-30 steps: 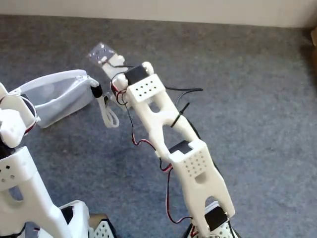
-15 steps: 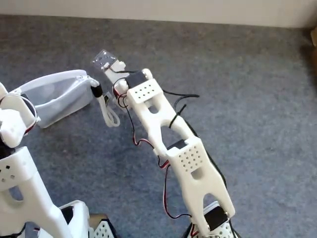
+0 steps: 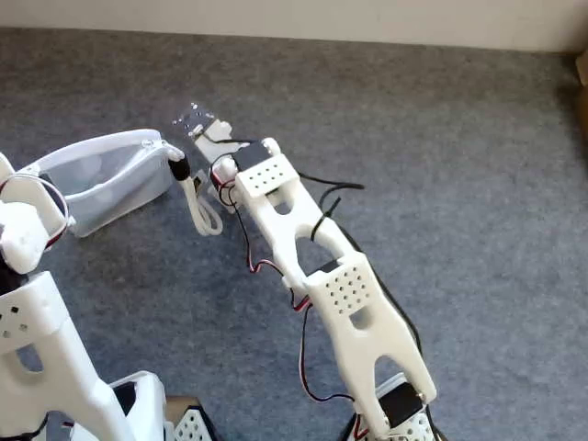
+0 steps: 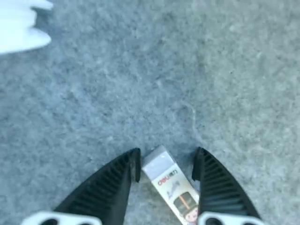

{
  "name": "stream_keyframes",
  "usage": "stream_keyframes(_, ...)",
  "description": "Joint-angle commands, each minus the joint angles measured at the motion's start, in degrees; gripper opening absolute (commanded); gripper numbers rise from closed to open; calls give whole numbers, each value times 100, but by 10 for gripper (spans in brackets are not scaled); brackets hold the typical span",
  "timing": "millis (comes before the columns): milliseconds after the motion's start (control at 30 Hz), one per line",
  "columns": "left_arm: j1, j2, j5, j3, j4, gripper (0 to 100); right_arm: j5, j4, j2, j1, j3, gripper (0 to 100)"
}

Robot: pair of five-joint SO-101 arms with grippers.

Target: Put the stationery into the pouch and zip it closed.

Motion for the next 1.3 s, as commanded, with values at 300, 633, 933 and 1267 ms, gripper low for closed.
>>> stream_keyframes(300,92,101,35,277,0,8,484,585,-66,92,-321,20)
stream_keyframes(633,92,101,35,277,0,8,466,1736,-40,84,-1209,19)
stream_keyframes(933,92,101,35,277,0,8,211,2448,-66,31,-3011,19)
stream_keyframes(1267,92,92,35,277,0,8,-141,3538,-66,-418,-4585,19)
